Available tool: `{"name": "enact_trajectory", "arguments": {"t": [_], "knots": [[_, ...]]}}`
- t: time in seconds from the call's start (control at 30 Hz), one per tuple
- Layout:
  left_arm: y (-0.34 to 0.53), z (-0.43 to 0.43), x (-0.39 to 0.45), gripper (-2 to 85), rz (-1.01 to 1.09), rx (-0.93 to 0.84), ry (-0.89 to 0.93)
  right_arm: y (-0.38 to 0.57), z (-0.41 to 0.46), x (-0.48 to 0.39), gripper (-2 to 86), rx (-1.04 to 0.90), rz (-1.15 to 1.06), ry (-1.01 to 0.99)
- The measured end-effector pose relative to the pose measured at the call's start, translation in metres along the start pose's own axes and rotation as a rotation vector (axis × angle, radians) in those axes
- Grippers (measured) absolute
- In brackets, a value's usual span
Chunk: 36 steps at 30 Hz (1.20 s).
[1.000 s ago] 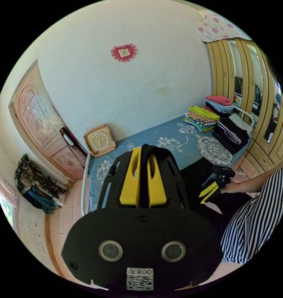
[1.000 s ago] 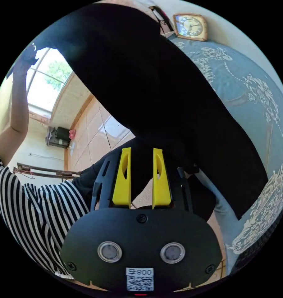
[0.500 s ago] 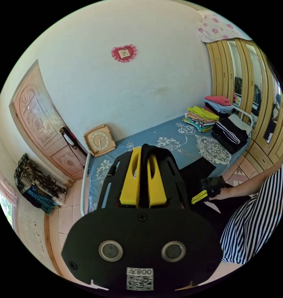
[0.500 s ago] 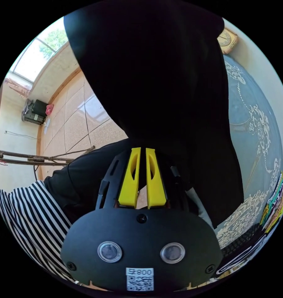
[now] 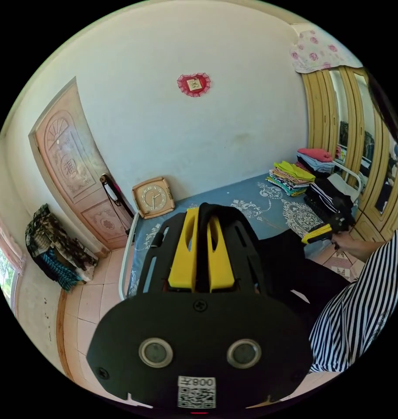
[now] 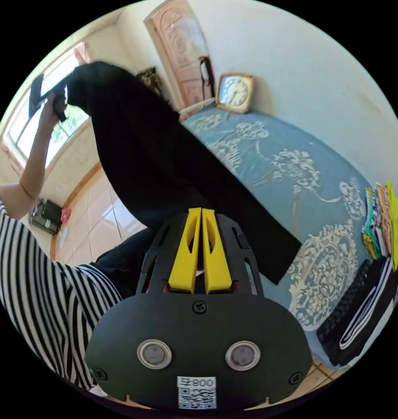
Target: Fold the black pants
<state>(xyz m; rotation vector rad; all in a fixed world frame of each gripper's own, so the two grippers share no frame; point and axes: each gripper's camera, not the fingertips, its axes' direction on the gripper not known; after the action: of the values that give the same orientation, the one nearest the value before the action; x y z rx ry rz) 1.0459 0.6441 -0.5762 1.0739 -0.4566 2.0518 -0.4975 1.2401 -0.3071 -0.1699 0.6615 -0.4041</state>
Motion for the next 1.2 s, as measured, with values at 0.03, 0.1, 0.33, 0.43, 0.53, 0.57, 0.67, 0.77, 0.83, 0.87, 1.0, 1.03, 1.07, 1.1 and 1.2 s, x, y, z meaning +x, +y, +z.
{"name": "enact_trajectory", "arguments": {"t": [0.03,0.1,0.33,0.43,0.53,0.57,0.67,0.77,0.83,0.87,1.0,1.03,1.07,1.1,1.2], "knots": [[0.003,0.001,-0.003,0.3,-0.008,0.005,0.000,0.005,-0.033,0.009,0.0,0.075,0.031,0.023],[0.011,0.009,-0.016,0.5,-0.031,0.026,-0.003,0.010,-0.080,0.020,0.0,0.179,0.059,0.070],[0.014,0.070,-0.059,1.8,-0.071,0.040,-0.017,-0.002,-0.200,0.056,0.0,0.472,0.054,0.201],[-0.005,0.139,-0.091,3.3,-0.083,-0.034,0.024,-0.043,-0.211,0.099,0.2,0.430,0.062,0.279],[-0.034,0.249,-0.128,6.1,-0.095,-0.228,0.059,-0.117,-0.197,0.179,0.4,0.273,0.147,0.319],[-0.041,0.299,-0.142,7.6,-0.115,-0.341,0.050,-0.132,-0.190,0.198,0.5,0.215,0.179,0.331],[-0.029,0.396,-0.163,10.4,-0.146,-0.545,-0.067,-0.173,-0.157,0.279,1.1,-0.021,0.398,0.411],[0.011,0.443,-0.172,10.9,-0.169,-0.544,-0.055,-0.161,-0.130,0.317,1.4,-0.096,0.433,0.407],[0.054,0.466,-0.178,11.2,-0.223,-0.550,0.072,-0.120,-0.104,0.331,1.7,-0.111,0.404,0.263],[0.090,0.483,-0.182,11.4,-0.282,-0.581,0.169,-0.106,-0.096,0.333,1.8,-0.126,0.405,0.236],[0.232,0.539,-0.197,12.4,-0.579,-0.771,0.409,0.004,-0.055,0.344,4.3,-0.275,0.527,0.064],[0.250,0.545,-0.200,12.5,-0.630,-0.785,0.434,0.032,-0.053,0.346,5.1,-0.281,0.590,0.007],[0.279,0.553,-0.207,12.6,-0.723,-0.785,0.469,0.044,-0.054,0.347,5.3,-0.279,0.621,-0.022],[0.301,0.559,-0.214,12.7,-0.800,-0.763,0.485,0.065,-0.057,0.348,5.7,-0.260,0.665,-0.082],[0.333,0.577,-0.229,12.7,-0.908,-0.689,0.516,0.095,-0.066,0.351,5.8,-0.224,0.722,-0.171]]}}
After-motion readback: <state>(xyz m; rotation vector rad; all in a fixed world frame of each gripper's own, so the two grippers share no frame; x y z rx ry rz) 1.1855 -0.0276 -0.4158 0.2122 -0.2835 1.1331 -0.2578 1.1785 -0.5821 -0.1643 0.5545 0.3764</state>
